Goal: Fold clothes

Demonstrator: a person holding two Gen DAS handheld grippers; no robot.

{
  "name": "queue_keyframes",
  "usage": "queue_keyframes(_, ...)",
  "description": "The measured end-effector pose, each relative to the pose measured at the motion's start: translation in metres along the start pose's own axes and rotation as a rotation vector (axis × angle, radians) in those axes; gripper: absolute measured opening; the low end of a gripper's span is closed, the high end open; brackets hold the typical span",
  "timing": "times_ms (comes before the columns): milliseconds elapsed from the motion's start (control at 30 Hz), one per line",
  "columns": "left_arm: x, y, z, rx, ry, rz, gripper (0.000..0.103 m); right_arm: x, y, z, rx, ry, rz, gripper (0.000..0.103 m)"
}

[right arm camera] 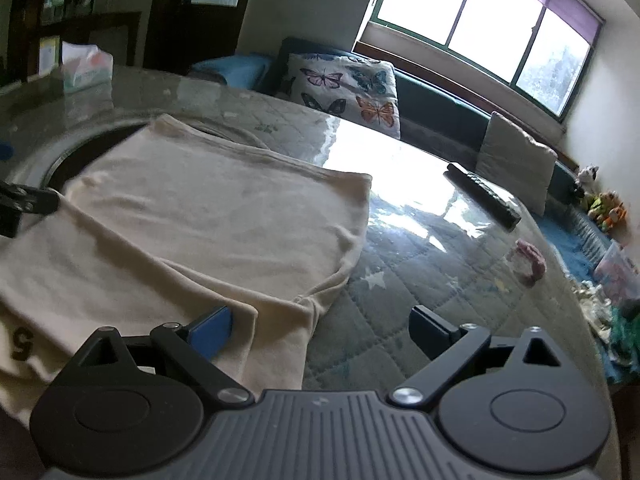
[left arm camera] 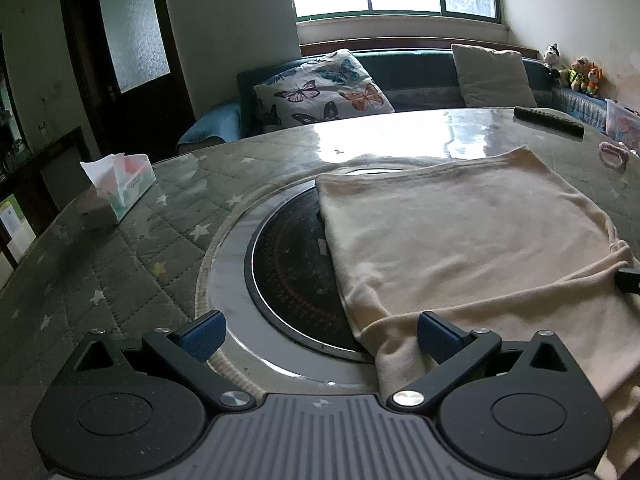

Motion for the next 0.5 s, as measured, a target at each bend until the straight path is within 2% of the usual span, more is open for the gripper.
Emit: queue_keyframes(500,0.005,0.0,-0.004,-0.012,0.012,0.0,0.103,-0.002,0.012,-0.002,-0.006,-0.059,0.004,0.1)
Point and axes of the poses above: each gripper's, at about its wrist camera, not at the fingertips, and x roughly against the way its jaws point, z to its left, y to its top, the point moved 4 cm from there along -x, roughly the way its jaws point, and after that the axes turned 4 degrees about -x, right-handed, at the moved point
